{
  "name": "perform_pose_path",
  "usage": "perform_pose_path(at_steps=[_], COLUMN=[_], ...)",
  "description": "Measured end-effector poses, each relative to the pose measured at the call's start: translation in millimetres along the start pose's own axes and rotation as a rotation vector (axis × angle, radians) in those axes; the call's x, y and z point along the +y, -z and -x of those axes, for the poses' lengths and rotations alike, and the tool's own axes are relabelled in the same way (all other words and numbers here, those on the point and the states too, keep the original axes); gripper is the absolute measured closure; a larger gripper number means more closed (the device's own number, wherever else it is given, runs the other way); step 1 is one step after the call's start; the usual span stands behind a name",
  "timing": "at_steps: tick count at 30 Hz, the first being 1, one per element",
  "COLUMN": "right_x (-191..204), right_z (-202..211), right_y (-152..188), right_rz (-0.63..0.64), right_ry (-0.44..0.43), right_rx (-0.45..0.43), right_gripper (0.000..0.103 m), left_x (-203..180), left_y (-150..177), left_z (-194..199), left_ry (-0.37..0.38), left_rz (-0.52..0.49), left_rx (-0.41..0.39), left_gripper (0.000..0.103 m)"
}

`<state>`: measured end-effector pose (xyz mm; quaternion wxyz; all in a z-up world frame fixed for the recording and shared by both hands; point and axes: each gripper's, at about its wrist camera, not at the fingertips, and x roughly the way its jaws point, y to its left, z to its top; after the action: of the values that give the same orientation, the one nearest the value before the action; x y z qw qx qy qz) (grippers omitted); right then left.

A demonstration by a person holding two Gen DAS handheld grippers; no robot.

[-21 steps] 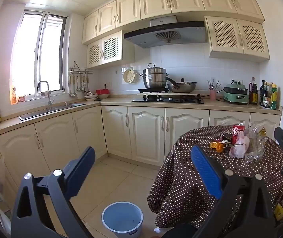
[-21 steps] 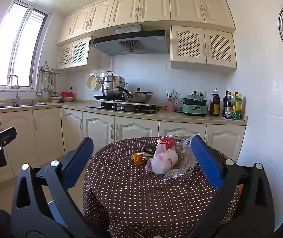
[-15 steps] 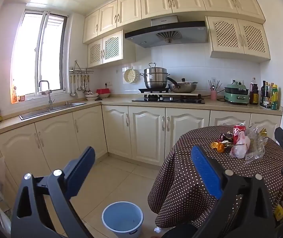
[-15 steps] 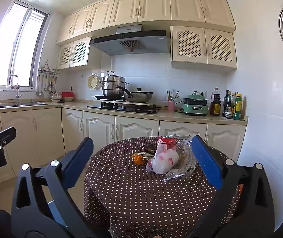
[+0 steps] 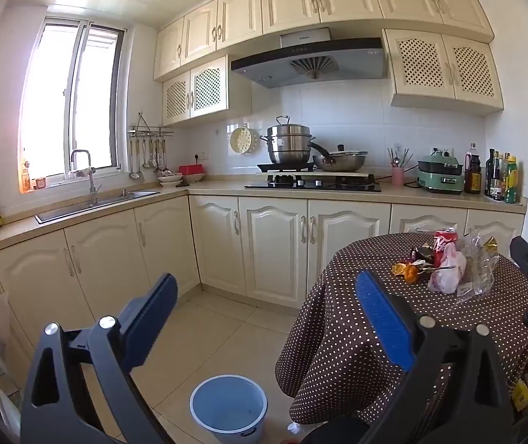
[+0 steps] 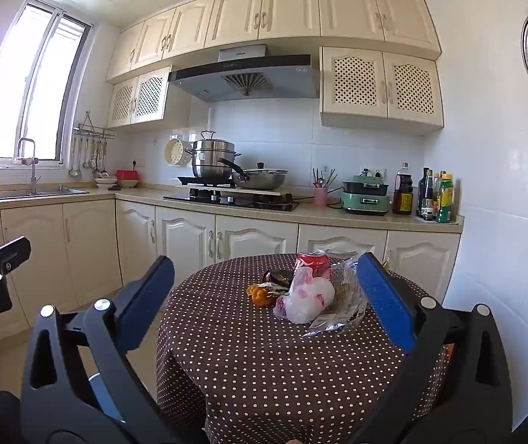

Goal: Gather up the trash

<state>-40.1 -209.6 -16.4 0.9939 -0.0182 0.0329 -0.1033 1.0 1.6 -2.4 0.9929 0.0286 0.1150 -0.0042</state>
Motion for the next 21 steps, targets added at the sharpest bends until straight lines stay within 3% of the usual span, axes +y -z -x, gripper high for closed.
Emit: perform_pose_path(at_steps=[21], right_x=[-2.9], right_z=[0.0], right_y=[3.1], right_rz=[-0.008], right_ry=[0.002], right_rx=[0.005], right_gripper=[0.006], left_x=[-5.6], left_y=[2.3], left_z=[-0.7], left_ry=[0.002], left_rz=[-0.006], left_rx=[0.007], left_gripper=[0.007])
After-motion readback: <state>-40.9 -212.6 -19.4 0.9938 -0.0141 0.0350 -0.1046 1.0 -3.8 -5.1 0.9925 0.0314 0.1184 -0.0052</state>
